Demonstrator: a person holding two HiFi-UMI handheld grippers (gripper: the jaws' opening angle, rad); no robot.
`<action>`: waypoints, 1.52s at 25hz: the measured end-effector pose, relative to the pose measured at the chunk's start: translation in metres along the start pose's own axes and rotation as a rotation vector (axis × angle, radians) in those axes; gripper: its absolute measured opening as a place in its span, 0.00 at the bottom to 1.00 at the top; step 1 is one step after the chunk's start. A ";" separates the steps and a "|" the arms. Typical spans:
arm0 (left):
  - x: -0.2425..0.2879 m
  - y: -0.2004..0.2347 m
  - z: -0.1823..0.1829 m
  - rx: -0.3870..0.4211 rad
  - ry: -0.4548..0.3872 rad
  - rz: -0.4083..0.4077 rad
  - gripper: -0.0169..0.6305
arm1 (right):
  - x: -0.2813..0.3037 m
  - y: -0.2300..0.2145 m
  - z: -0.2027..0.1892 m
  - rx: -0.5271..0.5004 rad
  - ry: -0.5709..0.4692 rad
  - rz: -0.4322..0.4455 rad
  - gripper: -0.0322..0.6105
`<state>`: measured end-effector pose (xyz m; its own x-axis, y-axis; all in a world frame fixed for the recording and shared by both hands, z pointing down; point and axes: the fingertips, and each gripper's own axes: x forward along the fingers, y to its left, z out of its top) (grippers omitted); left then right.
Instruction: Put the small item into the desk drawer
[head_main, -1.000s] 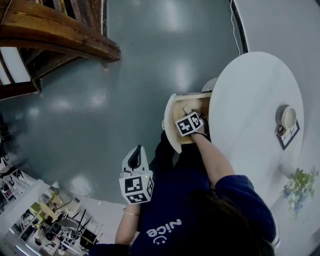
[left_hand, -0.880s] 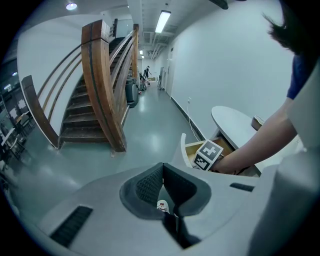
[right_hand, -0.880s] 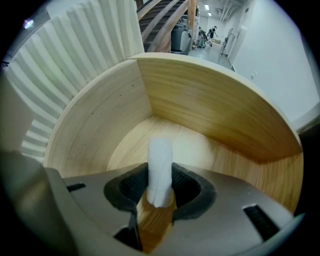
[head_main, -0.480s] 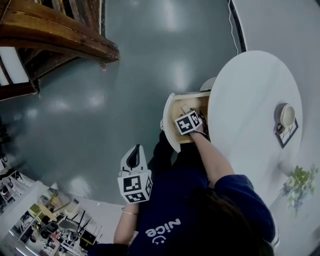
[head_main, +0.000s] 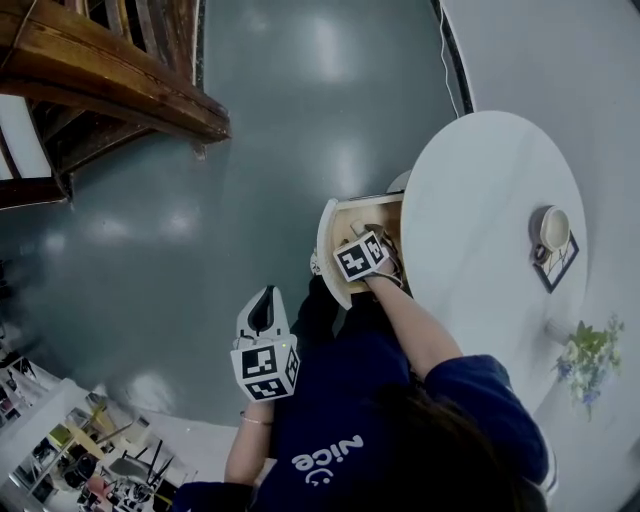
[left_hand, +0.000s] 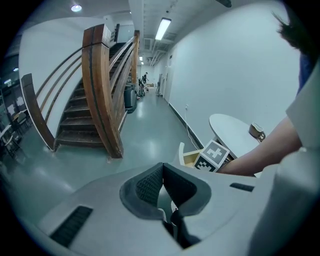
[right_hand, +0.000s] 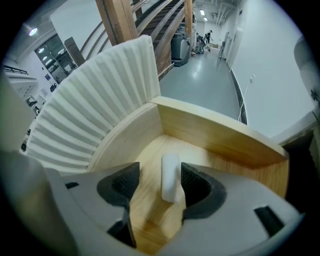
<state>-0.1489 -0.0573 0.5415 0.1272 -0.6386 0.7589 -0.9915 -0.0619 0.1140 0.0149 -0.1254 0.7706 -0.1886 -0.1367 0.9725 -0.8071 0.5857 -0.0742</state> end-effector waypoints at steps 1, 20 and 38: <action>0.001 0.000 0.002 -0.004 -0.007 -0.002 0.03 | -0.004 0.000 0.000 0.005 -0.002 -0.004 0.47; 0.013 -0.005 0.030 -0.020 -0.101 -0.080 0.03 | -0.084 0.019 0.025 0.062 -0.141 0.003 0.47; 0.020 -0.037 0.061 0.053 -0.166 -0.197 0.03 | -0.164 0.018 0.041 0.201 -0.341 0.003 0.47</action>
<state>-0.1117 -0.1148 0.5137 0.3160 -0.7270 0.6096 -0.9487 -0.2348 0.2117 0.0083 -0.1246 0.6006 -0.3387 -0.4129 0.8455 -0.8936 0.4226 -0.1515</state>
